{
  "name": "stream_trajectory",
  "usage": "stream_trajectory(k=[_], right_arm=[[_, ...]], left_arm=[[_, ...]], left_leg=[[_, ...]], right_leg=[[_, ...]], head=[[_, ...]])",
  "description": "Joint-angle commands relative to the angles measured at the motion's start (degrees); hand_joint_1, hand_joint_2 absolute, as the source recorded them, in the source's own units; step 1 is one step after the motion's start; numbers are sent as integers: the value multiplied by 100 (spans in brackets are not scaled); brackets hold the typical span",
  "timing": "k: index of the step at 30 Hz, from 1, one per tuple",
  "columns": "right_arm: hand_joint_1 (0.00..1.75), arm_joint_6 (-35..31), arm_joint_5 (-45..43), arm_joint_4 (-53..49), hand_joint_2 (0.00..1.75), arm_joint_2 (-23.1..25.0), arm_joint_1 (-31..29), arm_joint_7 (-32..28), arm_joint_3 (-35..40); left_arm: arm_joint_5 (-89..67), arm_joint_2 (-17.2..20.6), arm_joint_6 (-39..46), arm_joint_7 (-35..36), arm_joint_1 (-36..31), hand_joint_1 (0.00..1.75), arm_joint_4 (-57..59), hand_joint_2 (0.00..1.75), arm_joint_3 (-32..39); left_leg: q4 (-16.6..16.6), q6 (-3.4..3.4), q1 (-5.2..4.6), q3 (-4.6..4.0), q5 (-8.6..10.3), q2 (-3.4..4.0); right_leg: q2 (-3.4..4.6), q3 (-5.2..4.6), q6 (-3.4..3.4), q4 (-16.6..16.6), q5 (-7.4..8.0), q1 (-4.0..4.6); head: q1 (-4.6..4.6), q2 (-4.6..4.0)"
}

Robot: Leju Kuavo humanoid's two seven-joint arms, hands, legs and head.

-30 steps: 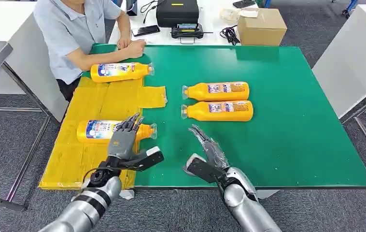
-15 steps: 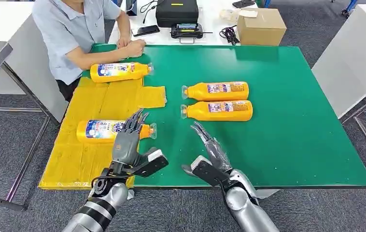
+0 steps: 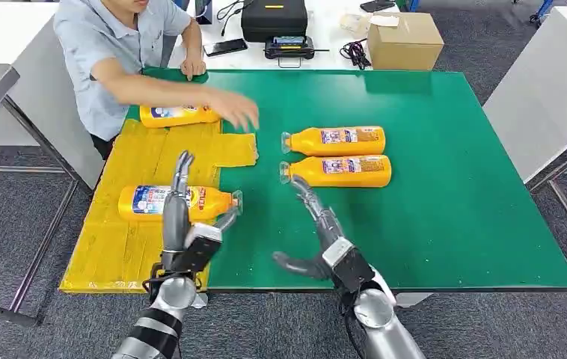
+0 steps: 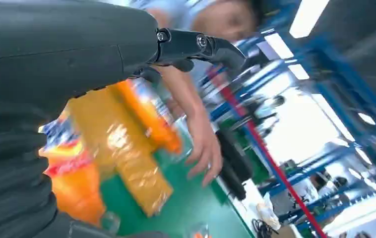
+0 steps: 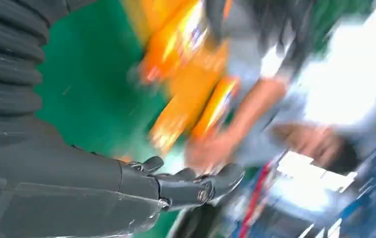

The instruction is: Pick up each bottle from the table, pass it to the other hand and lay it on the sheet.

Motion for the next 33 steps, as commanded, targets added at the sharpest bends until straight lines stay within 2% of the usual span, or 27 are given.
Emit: stream_trajectory(k=[1,2,3,6,8,12,14,19,21,24,28,33], right_arm=[[0,-1376,314,-285,175,-95,522,323,-1040],[0,-1538,481,-367,175,-121,581,236,-1092],[0,-1666,678,-519,175,-187,684,149,-1131],[0,-2507,1581,-775,175,-267,897,-79,-1302],[0,-3387,3233,-656,175,-590,1037,471,-1380],[0,-3654,3517,-343,175,-892,1118,485,-1673],[0,-3853,4162,-106,175,-1116,1110,726,-1823],[0,-3694,4551,235,175,-1523,1046,932,-2027],[0,-3396,4843,430,175,-1686,1000,1134,-1980],[0,-3333,5055,593,175,-1812,962,1180,-1903],[0,-3027,5275,1043,175,-1836,636,1345,-1679],[0,-2444,4949,1578,175,-1754,254,1419,-1465]], left_arm=[[1435,418,45,113,594,0,-712,0,-849],[1479,404,135,73,591,0,-707,175,-878],[1592,400,160,83,602,0,-745,175,-955],[2063,388,29,138,647,0,-910,175,-1179],[2799,489,-522,218,882,0,-1394,175,-1377],[3040,665,-763,373,1266,0,-1940,175,-1533],[3128,748,-947,378,1379,0,-2036,175,-1585],[3135,853,-1251,311,1685,0,-2448,175,-1593],[2774,857,-1048,214,1745,0,-2539,175,-1684],[2409,847,-780,179,1769,0,-2548,175,-1781],[1553,829,-335,494,1521,0,-2009,175,-1957],[1292,782,-504,693,1433,0,-1860,175,-2065]], left_leg=[[-6,-10,5,33,-13,-10],[-3,-11,6,37,-19,-7],[-3,-7,0,13,-12,-8],[-5,-9,-2,16,-13,-8],[-3,-6,-1,5,-7,-25],[-7,-4,-2,9,-11,-8],[-8,-3,-4,7,-12,-2],[-6,-10,-1,24,-21,4],[-4,-10,-1,26,-23,3],[-8,-7,-3,16,-17,2],[-10,-7,-3,20,-15,5],[-9,-8,0,24,-16,15]], right_leg=[[-14,39,-14,-8,-16,6],[-10,42,-16,-5,-20,7],[-9,22,-11,-3,-14,1],[-13,23,-13,-3,-16,-1],[-26,15,-11,-3,-14,0],[-8,15,-8,-11,-9,0],[-3,13,-6,-11,-7,-3],[2,29,-15,-12,-13,1],[0,30,-17,-10,-15,2],[1,21,-12,-13,-9,0],[4,24,-12,-16,-6,0],[13,29,-14,-18,-3,3]], head=[[0,0],[2,0],[4,0],[0,0],[2,0],[2,0],[0,0],[0,0],[0,0],[-2,0],[0,0],[2,0]])
